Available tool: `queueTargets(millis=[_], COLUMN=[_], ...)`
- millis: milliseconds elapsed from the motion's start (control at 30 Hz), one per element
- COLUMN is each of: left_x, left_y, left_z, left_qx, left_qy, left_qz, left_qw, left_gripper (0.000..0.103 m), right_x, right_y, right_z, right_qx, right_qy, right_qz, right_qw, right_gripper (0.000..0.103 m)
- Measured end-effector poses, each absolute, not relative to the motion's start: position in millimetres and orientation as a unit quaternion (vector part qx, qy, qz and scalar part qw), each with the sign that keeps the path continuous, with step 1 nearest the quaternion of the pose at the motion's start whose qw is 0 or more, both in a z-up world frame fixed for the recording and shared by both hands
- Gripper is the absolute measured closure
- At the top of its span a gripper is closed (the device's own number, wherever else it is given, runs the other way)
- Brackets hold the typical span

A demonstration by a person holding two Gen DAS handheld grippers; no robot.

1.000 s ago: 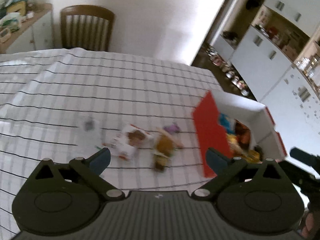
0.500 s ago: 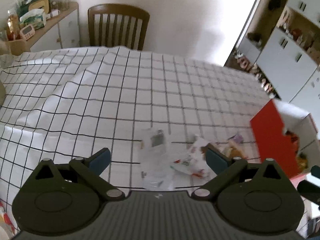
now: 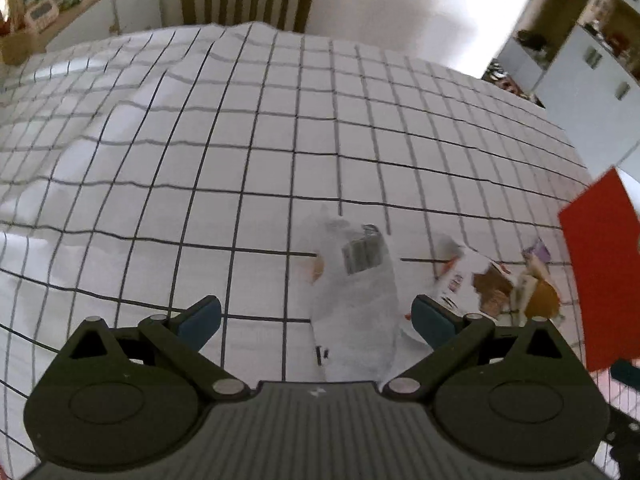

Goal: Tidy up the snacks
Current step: 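Grasp the white barcode bag with the left gripper while the right gripper grasps the gold-lid packet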

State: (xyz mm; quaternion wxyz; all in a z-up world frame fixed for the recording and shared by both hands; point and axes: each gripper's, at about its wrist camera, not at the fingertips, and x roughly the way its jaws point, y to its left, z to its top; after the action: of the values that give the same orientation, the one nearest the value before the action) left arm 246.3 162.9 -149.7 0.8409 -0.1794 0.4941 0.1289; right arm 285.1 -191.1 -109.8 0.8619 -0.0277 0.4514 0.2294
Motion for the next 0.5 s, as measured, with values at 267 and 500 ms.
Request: queueTargets(millis=[267,500], left_x=[260.4,268.1], left_y=[163.6,163.0], left_z=[-166.8,-169.9], left_qx=[-0.216,-0.240], left_qy=[0.503,0.497], left_qz=[0.116,0.107], left_qw=[0.829,0.827], left_gripper=[0.002,0.011], right_x=[304.7,318.3], right_y=[-187.2,-180.3], right_z=[-131.3,-147.9], right_qx=[-0.004,0.021], right_qy=[0.479,0.502], right_qz=[0.195,0.180], right_qw=[0.856,0.846], right_gripper=[0.024,0.035])
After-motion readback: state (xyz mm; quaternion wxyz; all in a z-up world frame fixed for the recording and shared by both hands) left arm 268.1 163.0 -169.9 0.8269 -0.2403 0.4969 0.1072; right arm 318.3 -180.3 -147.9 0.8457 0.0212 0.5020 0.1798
